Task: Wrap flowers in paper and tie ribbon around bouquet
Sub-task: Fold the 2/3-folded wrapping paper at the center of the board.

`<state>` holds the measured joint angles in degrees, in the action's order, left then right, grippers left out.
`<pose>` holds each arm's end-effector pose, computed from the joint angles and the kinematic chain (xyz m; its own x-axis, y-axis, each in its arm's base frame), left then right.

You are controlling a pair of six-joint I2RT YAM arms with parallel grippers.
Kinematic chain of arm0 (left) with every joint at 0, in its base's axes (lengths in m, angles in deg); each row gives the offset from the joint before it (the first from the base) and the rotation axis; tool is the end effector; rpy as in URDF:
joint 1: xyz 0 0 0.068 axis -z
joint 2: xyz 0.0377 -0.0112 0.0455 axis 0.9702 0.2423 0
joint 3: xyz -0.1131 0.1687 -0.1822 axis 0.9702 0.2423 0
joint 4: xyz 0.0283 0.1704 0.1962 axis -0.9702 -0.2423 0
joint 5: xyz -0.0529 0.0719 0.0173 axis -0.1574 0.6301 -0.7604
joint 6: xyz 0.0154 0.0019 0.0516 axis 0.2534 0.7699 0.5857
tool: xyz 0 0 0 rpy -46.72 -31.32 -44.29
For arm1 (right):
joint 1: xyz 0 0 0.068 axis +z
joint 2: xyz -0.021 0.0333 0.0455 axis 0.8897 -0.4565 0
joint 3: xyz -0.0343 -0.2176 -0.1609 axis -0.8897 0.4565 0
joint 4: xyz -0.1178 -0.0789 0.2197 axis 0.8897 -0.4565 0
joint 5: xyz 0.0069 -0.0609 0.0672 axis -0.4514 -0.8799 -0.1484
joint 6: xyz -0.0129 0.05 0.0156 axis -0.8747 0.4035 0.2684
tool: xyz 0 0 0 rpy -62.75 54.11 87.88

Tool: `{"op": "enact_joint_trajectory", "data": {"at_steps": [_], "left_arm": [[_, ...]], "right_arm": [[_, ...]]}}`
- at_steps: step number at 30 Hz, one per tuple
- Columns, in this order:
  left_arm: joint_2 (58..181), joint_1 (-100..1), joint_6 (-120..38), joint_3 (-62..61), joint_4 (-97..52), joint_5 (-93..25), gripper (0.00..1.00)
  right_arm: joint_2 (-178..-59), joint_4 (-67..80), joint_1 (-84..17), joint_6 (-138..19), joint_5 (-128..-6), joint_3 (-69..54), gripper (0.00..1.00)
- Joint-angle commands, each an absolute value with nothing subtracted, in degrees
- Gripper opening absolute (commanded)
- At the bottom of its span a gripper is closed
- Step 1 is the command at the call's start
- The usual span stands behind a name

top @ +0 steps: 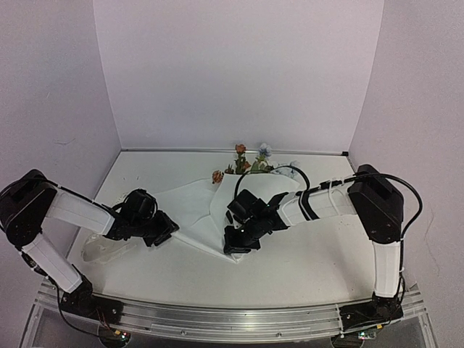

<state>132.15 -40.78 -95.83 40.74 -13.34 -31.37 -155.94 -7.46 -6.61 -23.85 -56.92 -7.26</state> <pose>0.2183 -0.1585 0.1227 -0.8172 -0.5358 -0.2124 -0.2873 0.6982 -0.6557 0.2267 0.3579 0.1313 -0.9407 -0.2518 -0.2273 -0.3373 0.7666 0.5464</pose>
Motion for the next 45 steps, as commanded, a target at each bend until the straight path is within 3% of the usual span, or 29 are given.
{"op": "enact_joint_trajectory", "data": {"at_steps": [1,10,17,21,27,29,38,45], "left_arm": [[133.77,-40.23,-93.93,38.88,-15.08,-26.55,0.32],[131.91,-37.77,-86.38,38.06,-20.26,-23.12,0.04],[127.93,-31.43,-86.95,38.16,-22.82,-24.36,0.0],[125.9,-27.65,-91.01,39.98,-22.36,-23.97,0.06],[120.44,-27.11,-101.45,46.32,-19.2,-20.95,0.46],[117.03,-27.14,-104.58,48.33,-19.39,-19.65,0.52],[117.25,-27.64,-105.26,49.23,-15.21,-21.98,0.48],[111.52,-27.52,-112.99,51.13,-20.23,-22.59,0.45]], "right_arm": [[-157.52,-11.1,-6.85,-24.62,-58.73,-7.38,0.13],[-156.95,-21.09,-6.85,-27.84,-63.57,-10.34,0.14],[-155.17,-25.04,-6.83,-29.48,-66.68,-9.12,0.15],[-152.82,-26.59,-6.78,-30.77,-68.53,-6.91,0.16],[-150.72,-26.73,-6.73,-31.49,-69.1,-4.32,0.18],[-150.78,-26.71,-6.65,-31.51,-68.81,-4.09,0.18],[-150.39,-26.71,-6.47,-31.76,-68.46,-4.33,0.22],[-151.29,-26.71,-6.28,-32.14,-67.91,-5.62,0.23]]}}
